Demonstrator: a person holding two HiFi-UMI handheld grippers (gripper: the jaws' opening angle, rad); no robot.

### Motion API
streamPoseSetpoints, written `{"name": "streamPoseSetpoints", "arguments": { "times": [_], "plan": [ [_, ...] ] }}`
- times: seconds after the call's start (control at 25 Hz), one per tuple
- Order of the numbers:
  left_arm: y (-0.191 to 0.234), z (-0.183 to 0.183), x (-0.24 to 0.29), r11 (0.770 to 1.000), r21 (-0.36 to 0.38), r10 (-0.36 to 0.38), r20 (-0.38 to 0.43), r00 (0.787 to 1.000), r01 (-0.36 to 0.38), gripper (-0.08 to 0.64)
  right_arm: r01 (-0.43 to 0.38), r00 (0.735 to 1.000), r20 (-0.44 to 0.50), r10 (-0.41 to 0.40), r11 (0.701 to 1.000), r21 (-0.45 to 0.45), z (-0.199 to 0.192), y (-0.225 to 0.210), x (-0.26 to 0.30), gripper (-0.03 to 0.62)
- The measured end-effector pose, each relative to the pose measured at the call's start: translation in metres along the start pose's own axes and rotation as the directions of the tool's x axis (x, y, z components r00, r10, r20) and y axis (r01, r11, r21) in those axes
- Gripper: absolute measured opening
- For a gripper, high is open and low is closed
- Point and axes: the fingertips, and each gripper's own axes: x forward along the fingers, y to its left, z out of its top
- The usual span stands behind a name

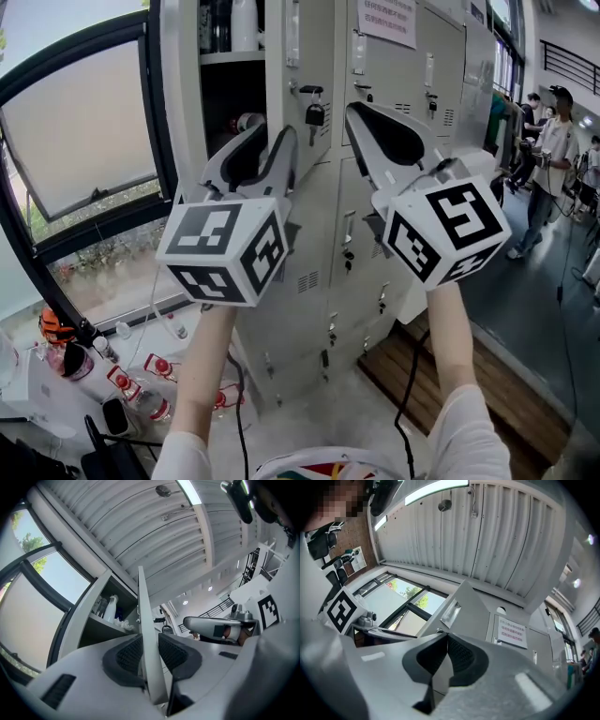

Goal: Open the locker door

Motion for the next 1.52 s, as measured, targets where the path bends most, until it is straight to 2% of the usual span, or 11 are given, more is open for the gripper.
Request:
{"name": "streamPoseSetpoints", "arguments": {
  "times": [0.64, 1.16, 1.52],
  "plan": [
    [-0.068, 0.0, 0.021, 0.988, -0.008, -0.152, 0.038, 0.988, 0.152, 0.112, 0.03, 0.999, 0.031, -0.029, 0.999, -0.027, 0.009, -0.018, -0.048, 0.006],
    [-0.116, -0.01, 0.051, 0.967, -0.03, -0.252, 0.041, 0.967, 0.253, 0.112, 0.121, 0.992, -0.017, -0.122, 0.992, -0.041, -0.004, -0.055, -0.08, 0.005],
    [-0.14, -0.019, 0.072, 0.955, -0.063, -0.287, 0.044, 0.957, 0.29, 0.112, 0.175, 0.982, -0.057, -0.179, 0.982, -0.065, -0.008, -0.074, -0.104, 0.006]
  ]
}}
